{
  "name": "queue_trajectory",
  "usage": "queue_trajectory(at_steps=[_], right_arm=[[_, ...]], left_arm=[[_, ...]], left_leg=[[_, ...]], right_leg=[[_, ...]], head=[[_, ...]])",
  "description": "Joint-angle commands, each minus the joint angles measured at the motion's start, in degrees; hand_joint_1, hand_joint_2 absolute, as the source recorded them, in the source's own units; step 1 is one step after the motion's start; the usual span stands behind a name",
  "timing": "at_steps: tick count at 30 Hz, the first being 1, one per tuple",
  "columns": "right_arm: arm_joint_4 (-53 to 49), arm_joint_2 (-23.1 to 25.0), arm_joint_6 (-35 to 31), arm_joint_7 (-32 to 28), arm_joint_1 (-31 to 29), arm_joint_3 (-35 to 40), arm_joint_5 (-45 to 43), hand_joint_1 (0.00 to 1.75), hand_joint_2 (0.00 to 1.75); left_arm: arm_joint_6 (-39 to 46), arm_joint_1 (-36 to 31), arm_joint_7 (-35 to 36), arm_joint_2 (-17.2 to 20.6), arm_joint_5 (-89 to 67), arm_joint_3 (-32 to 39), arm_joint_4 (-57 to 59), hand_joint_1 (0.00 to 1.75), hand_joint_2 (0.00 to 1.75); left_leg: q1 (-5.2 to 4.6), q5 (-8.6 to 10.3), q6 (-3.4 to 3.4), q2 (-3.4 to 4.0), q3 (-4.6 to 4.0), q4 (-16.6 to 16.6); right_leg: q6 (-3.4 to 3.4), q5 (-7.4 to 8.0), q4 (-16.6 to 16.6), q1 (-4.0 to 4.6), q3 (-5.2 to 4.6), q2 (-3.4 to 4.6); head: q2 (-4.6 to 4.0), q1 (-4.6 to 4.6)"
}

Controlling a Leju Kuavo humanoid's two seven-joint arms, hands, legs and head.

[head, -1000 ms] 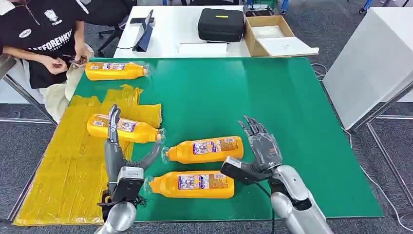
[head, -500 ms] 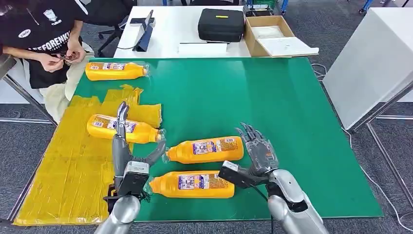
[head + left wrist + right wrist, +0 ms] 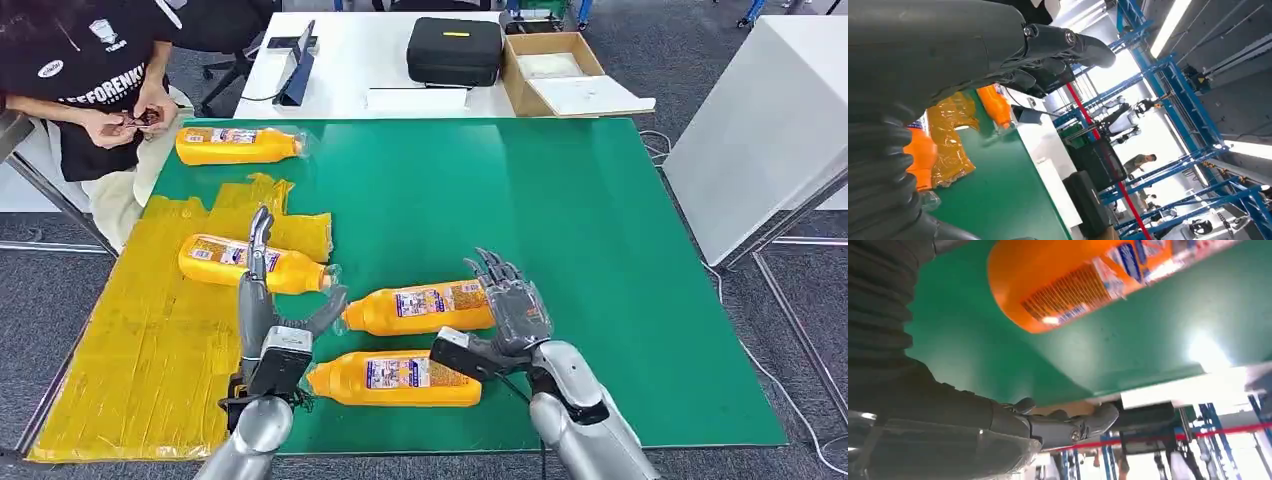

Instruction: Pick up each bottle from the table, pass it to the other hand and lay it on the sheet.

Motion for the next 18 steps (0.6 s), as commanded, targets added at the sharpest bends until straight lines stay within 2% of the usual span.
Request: queue_trajectory(at_steps=[1, 16, 18], right_arm=[[4.9, 3.9, 0.1, 2.7, -4.6, 3.7, 3.5, 0.00, 1.75], [5.7, 4.1, 0.1, 2.7, -4.6, 3.6, 3.9, 0.00, 1.75], [8.3, 4.6, 0.7, 4.1, -5.5, 4.3, 6.7, 0.00, 1.75]], left_arm=[[-0.5, -1.3, 0.6, 0.2, -0.7, -0.2, 2.7, 0.00, 1.75], [-0.7, -1.2, 0.7, 0.1, -1.0, 0.0, 2.6, 0.00, 1.75], [-1.0, -1.1, 0.8, -0.2, -1.3, 0.6, 2.5, 0.00, 1.75]], left_leg=[[0.07, -0.08, -0.26, 0.13, 0.21, 0.0], [0.07, -0.08, -0.25, 0.06, 0.21, 0.0], [0.07, -0.08, -0.25, 0.06, 0.22, 0.0]], right_leg=[[-0.16, -0.04, 0.0, 0.07, 0.19, 0.06], [-0.15, -0.05, -0.1, 0.07, 0.21, 0.00], [-0.15, -0.05, -0.1, 0.07, 0.22, 0.00]], head=[[0.00, 0.00], [0.00, 0.00], [0.00, 0.00]])
